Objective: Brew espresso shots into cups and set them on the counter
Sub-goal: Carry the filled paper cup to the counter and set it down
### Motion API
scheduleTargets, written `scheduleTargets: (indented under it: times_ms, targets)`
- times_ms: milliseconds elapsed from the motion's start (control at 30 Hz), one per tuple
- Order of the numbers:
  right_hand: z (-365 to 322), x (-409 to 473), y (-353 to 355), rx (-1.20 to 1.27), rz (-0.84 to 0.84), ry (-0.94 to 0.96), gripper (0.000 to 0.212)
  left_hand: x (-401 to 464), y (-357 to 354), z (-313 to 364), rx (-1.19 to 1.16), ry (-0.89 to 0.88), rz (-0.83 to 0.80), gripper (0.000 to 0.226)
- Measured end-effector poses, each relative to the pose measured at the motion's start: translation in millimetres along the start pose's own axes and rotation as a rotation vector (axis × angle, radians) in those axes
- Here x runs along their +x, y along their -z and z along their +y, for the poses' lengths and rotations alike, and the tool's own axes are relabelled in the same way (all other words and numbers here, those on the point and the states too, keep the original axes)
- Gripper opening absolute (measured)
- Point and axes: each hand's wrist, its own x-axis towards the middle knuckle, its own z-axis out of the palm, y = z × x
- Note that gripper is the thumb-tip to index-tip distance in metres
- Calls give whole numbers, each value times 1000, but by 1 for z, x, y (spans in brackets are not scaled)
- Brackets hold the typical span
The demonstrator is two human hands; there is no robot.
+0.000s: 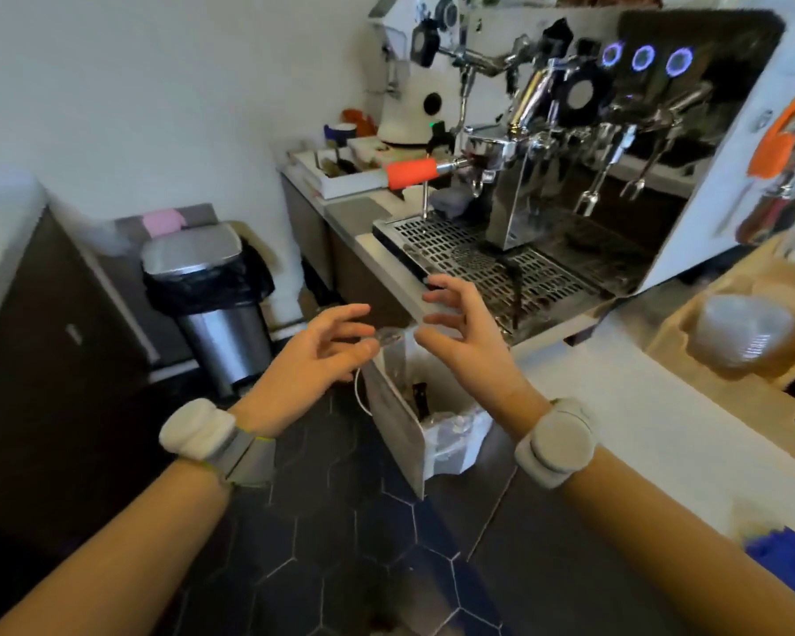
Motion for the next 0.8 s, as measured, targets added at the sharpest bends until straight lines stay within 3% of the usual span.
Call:
scheduleTargets:
  times_ms: [300, 467, 600, 800]
  targets:
    - [10, 151, -71, 32, -32, -3, 46, 110, 99, -22, 9, 23, 86, 57]
    - [20, 199, -95, 36, -46, -17, 46, 148, 132, -35, 19, 15, 81, 53]
    - [34, 244, -114, 28, -5, -28, 47, 195, 167, -48, 11, 10, 34, 55]
    - [60, 315, -149, 16, 112, 17, 52, 283, 224, -73, 45, -29, -122, 40]
